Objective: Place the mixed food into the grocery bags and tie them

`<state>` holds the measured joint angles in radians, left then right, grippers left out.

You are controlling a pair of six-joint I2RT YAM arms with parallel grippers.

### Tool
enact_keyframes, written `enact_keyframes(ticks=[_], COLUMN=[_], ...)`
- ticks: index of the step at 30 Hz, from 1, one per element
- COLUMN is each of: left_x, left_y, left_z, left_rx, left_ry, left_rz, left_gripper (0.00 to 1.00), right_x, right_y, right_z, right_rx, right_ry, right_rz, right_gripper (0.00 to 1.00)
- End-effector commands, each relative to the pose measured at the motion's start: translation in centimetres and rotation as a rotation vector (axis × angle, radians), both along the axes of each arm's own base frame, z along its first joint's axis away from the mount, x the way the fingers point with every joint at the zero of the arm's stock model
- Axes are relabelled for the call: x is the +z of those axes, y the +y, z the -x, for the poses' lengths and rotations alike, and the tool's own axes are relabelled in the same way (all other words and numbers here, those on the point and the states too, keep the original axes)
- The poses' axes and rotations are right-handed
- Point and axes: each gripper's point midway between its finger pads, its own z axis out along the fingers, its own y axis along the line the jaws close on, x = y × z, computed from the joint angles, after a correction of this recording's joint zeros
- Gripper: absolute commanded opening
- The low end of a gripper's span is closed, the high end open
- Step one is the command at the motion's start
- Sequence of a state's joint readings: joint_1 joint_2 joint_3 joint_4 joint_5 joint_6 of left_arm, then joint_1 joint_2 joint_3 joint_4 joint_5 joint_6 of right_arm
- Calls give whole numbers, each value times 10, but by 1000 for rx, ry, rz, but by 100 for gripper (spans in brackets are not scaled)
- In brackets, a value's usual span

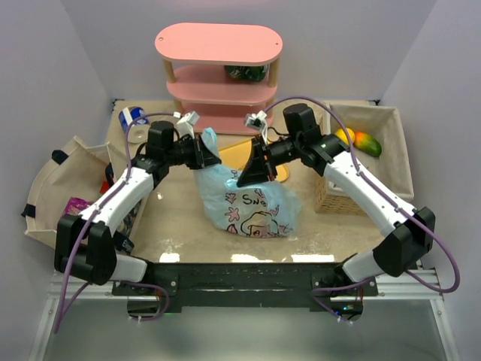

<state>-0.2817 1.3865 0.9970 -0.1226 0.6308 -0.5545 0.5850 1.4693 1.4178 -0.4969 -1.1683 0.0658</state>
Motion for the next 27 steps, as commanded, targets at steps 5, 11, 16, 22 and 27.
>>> enact_keyframes(ticks=[5, 11, 16, 22, 27], left_x=[35, 31, 26, 20, 8], left_y=[8, 19, 34, 41, 33], left_z=[14, 35, 55, 89, 113], left_rx=[-95, -137, -112, -146, -231], left_ry=[-200, -284, -370, -481, -471], left_rz=[-70, -143, -191, -189, -134], left_gripper=[0, 0, 0, 0, 0], right_x=[45, 54, 31, 2, 0], right_y=[-33, -70, -123, -171, -191], right_z=[-78, -140, -176, -190, -189], right_rx=[-380, -751, -1145, -1433, -1542], right_ry=[-16, -178, -247, -286, -304], right_rz=[-2, 19, 97, 138, 123], right_gripper=[0, 0, 0, 0, 0])
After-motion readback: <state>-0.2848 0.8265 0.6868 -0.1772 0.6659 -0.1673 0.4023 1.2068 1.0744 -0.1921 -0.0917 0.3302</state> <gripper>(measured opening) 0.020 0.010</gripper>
